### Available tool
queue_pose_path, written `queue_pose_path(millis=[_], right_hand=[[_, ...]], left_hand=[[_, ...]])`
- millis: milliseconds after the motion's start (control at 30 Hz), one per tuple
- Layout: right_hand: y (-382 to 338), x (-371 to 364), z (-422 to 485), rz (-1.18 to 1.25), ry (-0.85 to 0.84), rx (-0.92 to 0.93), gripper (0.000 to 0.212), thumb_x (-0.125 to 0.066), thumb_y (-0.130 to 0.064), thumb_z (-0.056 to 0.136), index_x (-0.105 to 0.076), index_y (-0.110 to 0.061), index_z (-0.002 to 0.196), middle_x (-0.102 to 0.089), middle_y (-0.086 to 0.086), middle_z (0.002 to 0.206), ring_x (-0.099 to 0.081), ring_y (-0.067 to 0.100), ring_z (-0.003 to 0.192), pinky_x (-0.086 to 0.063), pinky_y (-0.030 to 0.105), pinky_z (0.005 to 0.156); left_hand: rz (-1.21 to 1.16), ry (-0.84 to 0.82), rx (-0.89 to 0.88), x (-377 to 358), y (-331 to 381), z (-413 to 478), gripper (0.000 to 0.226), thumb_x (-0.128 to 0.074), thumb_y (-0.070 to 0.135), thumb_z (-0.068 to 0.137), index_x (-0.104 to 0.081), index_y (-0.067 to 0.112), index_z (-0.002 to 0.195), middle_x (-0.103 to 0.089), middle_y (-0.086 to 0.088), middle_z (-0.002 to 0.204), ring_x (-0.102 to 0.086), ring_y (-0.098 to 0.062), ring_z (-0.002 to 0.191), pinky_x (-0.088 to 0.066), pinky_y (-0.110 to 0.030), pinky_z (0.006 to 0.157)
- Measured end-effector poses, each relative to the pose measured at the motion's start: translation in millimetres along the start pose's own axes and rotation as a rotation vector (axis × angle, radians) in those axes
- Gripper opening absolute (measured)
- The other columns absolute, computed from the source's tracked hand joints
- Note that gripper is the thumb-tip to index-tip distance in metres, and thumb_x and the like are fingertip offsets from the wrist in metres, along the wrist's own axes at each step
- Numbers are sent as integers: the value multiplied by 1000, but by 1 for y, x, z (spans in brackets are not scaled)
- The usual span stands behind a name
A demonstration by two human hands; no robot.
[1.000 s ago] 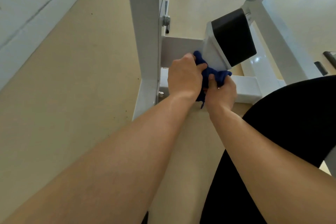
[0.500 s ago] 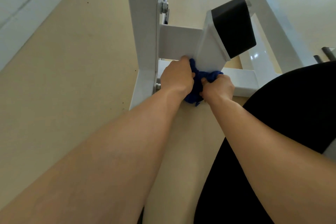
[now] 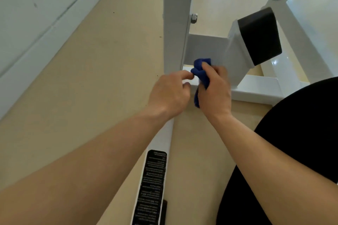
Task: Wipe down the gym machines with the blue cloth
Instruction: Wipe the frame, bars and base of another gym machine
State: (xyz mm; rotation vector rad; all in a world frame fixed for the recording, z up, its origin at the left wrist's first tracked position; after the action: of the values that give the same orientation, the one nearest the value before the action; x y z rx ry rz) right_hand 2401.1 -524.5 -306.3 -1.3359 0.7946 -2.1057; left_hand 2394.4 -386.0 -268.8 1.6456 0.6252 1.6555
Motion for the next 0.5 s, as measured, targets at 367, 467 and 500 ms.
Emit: queue_pose_path(millis=[367,467,500], right_hand=[[22,-35,5,-511,-424,238,52,-33,-29,101,-38,-10,149,-40,4,155,-28,21,147,-24,38,120],[18,-36,27,-527,-440,233,32,-39,-21,97,-53,-13,125,-55,4,132,-45,24,128,-41,39,100],[14,-37,34,-524,-438,206,28,-43,-20,96,-54,-13,121,-56,5,128,-47,26,125,-42,40,96]], left_hand=[[102,152,264,40,-68,-29,25,-50,23,91,-68,34,105,-68,19,107,-62,1,86,-37,-11,66],[90,179,315,42,-75,-29,23,-51,24,92,-69,34,102,-68,17,106,-62,-1,85,-36,-12,66],[91,183,324,42,-76,-30,22,-51,24,92,-69,34,102,-69,16,106,-62,-4,87,-36,-14,68]])
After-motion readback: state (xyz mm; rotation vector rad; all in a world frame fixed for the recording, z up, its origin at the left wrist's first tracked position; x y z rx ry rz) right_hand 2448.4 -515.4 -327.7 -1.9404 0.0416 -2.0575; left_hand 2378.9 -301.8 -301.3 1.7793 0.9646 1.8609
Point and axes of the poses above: each hand's wrist, its own z-axis towards the middle knuckle, its own x-axis out of the back of the hand, y = z × x, the point moved 2 cm from there along z, towards the middle knuckle
